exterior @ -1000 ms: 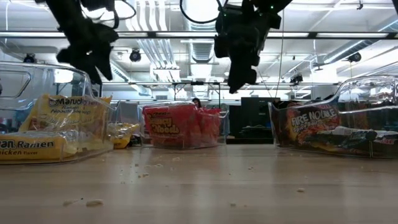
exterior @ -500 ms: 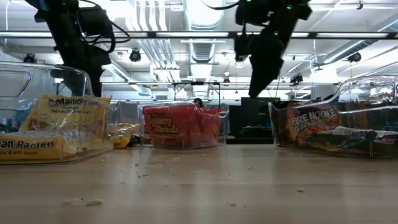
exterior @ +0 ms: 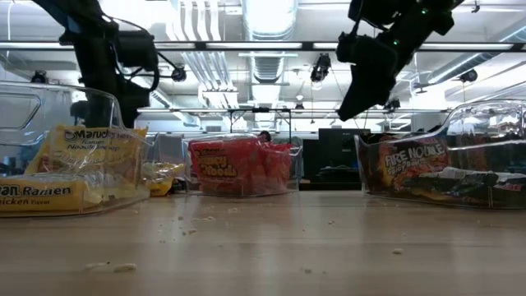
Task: Sort Maruchan noodles
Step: Put the yellow pack noodle into the bottom left transparent bin
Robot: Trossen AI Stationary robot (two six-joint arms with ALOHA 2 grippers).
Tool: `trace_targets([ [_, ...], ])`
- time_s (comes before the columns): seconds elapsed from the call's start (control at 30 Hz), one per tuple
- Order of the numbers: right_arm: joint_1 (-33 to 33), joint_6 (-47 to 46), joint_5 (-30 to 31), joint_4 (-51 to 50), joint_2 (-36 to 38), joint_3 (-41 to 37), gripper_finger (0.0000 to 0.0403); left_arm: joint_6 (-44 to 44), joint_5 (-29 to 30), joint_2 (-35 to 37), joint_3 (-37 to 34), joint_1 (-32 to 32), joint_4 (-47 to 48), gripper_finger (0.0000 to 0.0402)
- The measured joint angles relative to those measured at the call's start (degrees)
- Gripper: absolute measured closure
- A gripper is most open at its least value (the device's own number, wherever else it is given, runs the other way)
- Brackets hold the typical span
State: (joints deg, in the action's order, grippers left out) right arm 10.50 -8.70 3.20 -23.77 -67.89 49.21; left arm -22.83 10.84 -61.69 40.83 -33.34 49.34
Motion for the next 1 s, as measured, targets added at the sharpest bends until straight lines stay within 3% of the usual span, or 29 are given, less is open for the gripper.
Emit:
trace_targets([
  [0.37,0.0,4.1,0.0,0.3,0.3,-1.9,0.0266,0.5,-3.0,0.4,-6.9,-9.0,-10.8,0.0196],
  [0.5,0.0,4.3,0.0,0.3,0.3,-1.9,0.0266,2.2,-10.7,1.1,-10.0,-12.6,-17.3,0.0196],
  [0.67,0.0,4.2,0.0,0.7,0.3,-1.9,0.0266,2.5,-14.8,0.9,-15.4,-15.4,-25.8,0.0196],
  [0.83,0.0,4.2,0.0,2.7,0.2,-1.9,0.0266,1.5,-24.9,0.8,-19.3,-15.7,-34.9,0.0196],
  [1.0,0.0,3.8,0.0,3.2,0.2,-1.9,0.0266,1.2,-27.2,0.8,-19.3,-15.7,-36.4,0.0196],
])
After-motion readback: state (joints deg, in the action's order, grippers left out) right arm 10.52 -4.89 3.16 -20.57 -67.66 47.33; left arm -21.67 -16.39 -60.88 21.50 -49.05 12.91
